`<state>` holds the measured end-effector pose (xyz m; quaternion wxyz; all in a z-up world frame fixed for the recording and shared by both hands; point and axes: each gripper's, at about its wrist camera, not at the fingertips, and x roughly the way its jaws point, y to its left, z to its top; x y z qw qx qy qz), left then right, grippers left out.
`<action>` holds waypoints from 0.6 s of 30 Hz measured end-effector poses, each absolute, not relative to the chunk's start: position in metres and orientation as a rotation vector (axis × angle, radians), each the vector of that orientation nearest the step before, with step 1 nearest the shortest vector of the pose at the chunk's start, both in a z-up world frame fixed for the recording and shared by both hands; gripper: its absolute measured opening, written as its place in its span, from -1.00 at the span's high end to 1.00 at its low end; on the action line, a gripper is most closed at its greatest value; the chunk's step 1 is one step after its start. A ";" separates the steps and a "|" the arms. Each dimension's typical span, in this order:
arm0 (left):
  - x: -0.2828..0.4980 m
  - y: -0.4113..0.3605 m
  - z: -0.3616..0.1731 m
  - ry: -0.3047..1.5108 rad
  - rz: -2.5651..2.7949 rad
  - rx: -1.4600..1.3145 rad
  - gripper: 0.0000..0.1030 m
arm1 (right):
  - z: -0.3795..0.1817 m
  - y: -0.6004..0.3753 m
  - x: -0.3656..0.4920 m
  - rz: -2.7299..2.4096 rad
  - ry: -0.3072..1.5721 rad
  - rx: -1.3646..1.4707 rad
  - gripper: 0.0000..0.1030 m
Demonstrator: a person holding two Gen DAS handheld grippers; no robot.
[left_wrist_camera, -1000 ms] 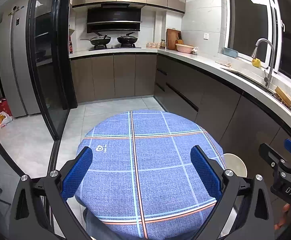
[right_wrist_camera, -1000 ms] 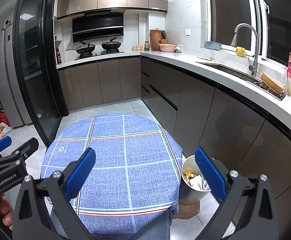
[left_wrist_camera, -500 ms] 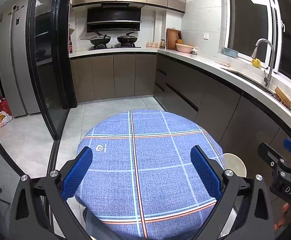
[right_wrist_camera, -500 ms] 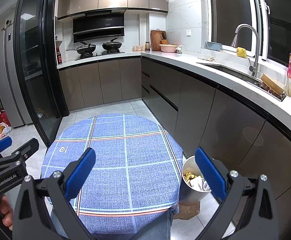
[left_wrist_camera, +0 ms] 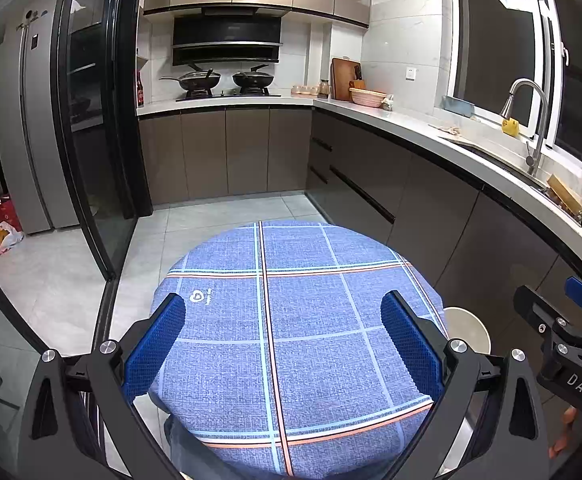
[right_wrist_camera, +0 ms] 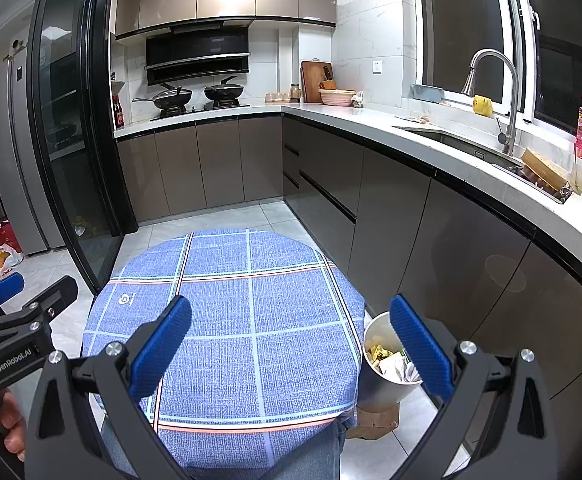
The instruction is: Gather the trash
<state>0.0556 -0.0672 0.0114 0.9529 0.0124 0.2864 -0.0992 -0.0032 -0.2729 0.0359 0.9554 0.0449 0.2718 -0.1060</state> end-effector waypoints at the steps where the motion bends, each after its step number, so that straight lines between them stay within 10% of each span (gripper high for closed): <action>1: 0.055 -0.068 0.012 0.582 -0.201 0.025 -0.84 | 0.036 -0.273 -0.003 -0.215 0.552 0.091 -0.94; 18: 0.056 -0.071 0.013 0.584 -0.209 0.026 -0.84 | 0.037 -0.275 -0.004 -0.221 0.551 0.093 -0.94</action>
